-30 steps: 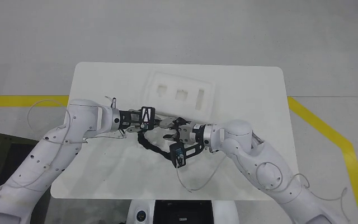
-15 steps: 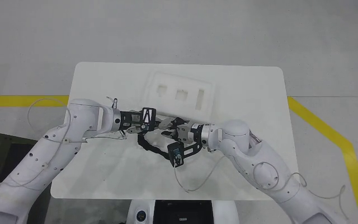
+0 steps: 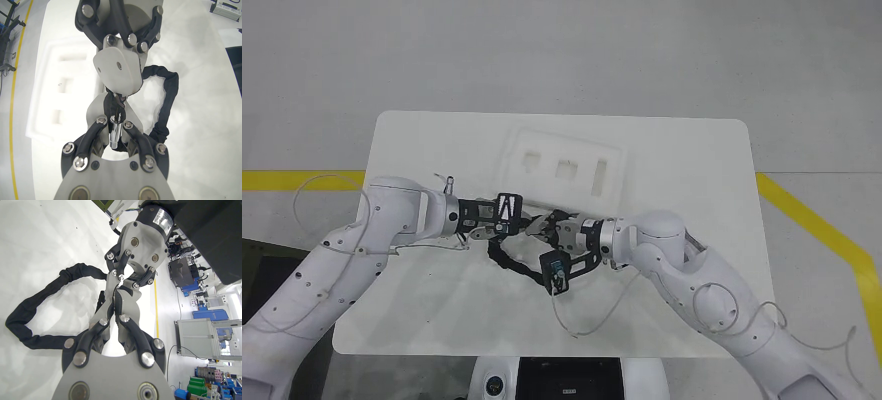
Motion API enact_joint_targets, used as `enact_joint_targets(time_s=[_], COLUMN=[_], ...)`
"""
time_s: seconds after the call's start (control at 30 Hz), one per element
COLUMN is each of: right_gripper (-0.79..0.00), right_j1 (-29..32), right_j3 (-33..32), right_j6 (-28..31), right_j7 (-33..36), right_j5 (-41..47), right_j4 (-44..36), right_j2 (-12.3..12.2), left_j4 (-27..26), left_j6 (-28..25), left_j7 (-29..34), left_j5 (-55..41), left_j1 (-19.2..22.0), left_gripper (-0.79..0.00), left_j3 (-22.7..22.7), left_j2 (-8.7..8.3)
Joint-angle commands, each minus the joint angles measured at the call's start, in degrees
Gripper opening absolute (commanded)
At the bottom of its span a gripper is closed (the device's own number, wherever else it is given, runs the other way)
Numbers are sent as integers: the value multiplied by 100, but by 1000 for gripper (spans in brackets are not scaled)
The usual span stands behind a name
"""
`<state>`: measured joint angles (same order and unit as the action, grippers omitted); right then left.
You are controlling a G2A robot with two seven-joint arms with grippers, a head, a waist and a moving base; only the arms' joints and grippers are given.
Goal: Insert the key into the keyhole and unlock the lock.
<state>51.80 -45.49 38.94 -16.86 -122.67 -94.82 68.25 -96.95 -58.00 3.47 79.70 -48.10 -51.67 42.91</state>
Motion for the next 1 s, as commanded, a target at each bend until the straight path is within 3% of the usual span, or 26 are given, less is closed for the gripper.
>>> enact_joint_targets(time_s=[0.0, 0.33, 0.4, 0.57, 0.83, 0.97], right_gripper=[-785, -785, -736, -511, -431, -434], right_j1=[-18, -131, -149, -194, -195, -149], right_j3=[-3, -60, -56, -54, -79, -121], right_j6=[43, 339, 370, 388, 353, 282], right_j7=[-17, 274, 329, 439, 444, 365], right_j5=[117, 932, 1082, 1356, 1588, 1608], right_j4=[40, 283, 337, 428, 421, 374], right_j2=[11, 100, 120, 161, 187, 178], left_j4=[-10, -20, -21, -38, -78, -58], left_j6=[0, 1, 6, 40, 39, 77], left_j7=[-12, -118, -139, -203, -244, -261], left_j5=[25, 215, 241, 297, 355, 359], left_j1=[6, -16, -22, -59, -150, -200], left_gripper=[-785, -785, -785, -785, -785, -785], left_j3=[4, -6, -28, -111, -294, -418], left_j2=[3, 33, 38, 40, 22, 7])
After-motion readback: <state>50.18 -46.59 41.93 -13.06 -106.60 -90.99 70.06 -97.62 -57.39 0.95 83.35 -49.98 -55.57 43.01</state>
